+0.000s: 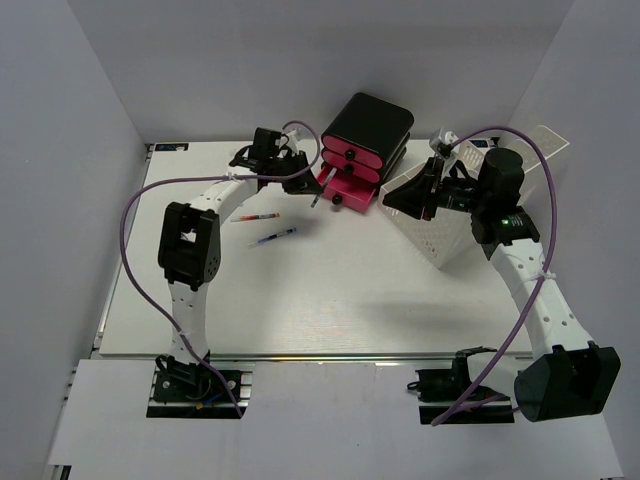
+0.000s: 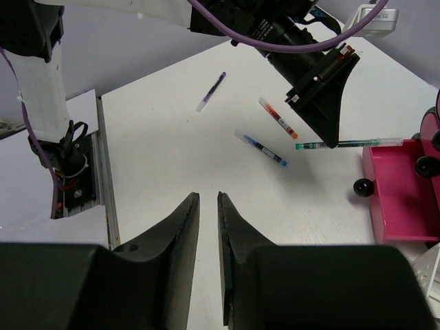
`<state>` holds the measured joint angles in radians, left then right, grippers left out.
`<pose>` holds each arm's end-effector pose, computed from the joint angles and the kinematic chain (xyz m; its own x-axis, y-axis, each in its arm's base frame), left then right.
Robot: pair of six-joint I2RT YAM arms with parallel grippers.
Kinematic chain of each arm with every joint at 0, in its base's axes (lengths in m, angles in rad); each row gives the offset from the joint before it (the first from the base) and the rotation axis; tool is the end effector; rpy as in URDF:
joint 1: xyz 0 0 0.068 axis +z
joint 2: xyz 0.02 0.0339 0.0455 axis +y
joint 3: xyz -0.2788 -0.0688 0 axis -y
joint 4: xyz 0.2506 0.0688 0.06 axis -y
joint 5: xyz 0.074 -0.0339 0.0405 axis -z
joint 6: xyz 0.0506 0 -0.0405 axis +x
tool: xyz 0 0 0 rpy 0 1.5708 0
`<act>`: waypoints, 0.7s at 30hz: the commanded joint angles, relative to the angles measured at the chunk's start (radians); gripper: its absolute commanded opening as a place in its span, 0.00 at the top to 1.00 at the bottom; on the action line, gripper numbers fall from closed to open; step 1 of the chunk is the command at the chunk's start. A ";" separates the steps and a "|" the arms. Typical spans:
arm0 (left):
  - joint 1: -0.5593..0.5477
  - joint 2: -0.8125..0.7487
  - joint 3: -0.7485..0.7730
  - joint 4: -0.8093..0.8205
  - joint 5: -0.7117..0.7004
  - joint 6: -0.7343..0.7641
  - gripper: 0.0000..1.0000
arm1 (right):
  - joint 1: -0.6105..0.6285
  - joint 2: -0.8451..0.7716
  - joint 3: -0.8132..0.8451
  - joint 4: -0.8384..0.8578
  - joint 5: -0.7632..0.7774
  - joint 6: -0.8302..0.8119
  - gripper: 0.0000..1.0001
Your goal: Organize the desk
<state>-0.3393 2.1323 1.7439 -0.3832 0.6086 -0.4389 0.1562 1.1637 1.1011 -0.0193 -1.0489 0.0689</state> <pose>0.4674 -0.1957 0.2296 -0.8755 -0.0607 -0.4795 0.3176 0.6755 -0.6655 0.2523 0.0841 0.4056 -0.1447 0.0120 -0.9894 -0.9232 0.3581 0.1394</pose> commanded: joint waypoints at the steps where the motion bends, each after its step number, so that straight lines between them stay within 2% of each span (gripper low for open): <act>1: 0.010 -0.006 0.031 0.021 0.071 -0.113 0.99 | -0.010 -0.030 0.003 0.044 -0.014 0.005 0.77; 6: 0.010 0.054 0.082 0.015 0.135 -0.207 0.99 | -0.014 -0.032 0.003 0.044 -0.016 0.006 0.77; 12: 0.010 0.057 0.031 0.099 0.167 -0.313 0.99 | -0.014 -0.036 0.003 0.044 -0.017 0.006 0.77; 21: 0.010 0.109 0.086 0.089 0.146 -0.379 0.98 | -0.020 -0.045 0.003 0.045 -0.017 0.008 0.77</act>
<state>-0.3351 2.2200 1.7893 -0.3046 0.7448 -0.7811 0.1440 1.1450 1.1011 -0.0185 -1.0508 0.0715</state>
